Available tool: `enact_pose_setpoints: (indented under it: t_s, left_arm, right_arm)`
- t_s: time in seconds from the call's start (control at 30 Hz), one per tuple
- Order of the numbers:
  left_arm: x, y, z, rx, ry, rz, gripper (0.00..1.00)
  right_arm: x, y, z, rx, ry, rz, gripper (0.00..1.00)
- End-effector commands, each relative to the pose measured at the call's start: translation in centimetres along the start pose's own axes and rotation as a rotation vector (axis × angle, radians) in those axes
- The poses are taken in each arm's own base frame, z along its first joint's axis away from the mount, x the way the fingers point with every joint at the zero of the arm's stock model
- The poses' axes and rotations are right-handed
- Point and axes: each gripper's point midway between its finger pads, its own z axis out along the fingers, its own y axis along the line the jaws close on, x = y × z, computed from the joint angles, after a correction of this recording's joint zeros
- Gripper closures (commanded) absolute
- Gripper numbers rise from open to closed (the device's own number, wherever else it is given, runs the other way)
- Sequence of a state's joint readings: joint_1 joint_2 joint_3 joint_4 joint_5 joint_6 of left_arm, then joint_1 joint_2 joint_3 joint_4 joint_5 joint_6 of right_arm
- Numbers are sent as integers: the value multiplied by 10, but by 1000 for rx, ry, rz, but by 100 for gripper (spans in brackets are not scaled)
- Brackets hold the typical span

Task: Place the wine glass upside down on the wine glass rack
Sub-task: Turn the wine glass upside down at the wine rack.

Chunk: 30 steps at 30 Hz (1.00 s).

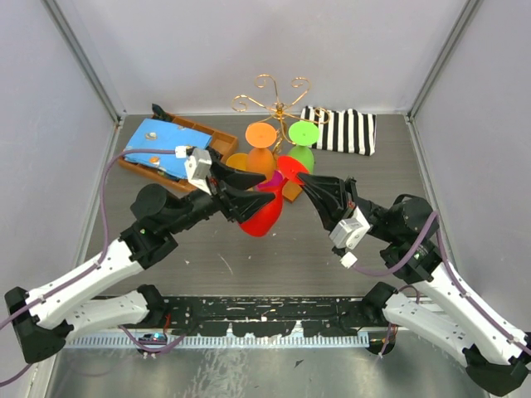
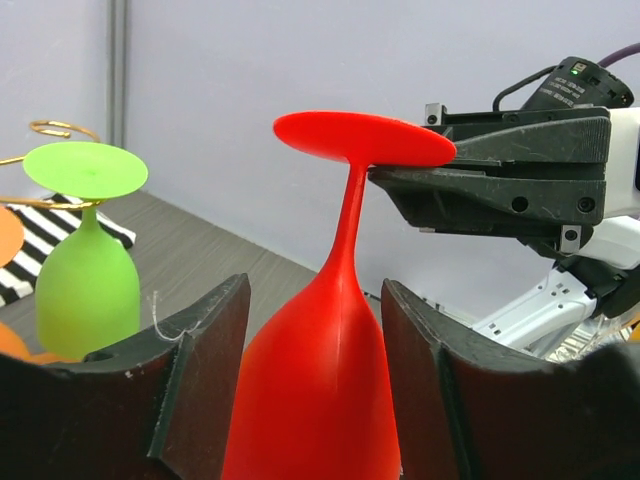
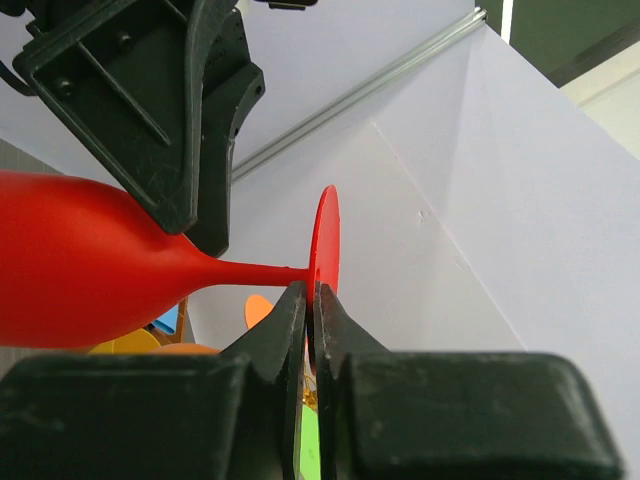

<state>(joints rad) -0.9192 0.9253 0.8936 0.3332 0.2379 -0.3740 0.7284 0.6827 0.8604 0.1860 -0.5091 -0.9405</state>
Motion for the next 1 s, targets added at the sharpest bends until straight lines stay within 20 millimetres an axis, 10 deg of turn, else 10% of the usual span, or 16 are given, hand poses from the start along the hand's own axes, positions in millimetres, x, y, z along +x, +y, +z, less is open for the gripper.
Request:
enact_pose_setpoints:
  t_s: [0.0, 0.3, 0.97]
  left_arm:
    - [-13, -15, 11, 86, -59, -6, 40]
    - [4, -20, 23, 146, 5, -39, 64]
    - [14, -18, 30, 153, 27, -61, 67]
  right_arm:
    - [-27, -31, 6, 74, -91, -56, 99]
    - [-33, -33, 8, 67, -116, -50, 99]
    - [-30, -27, 12, 78, -144, -15, 100]
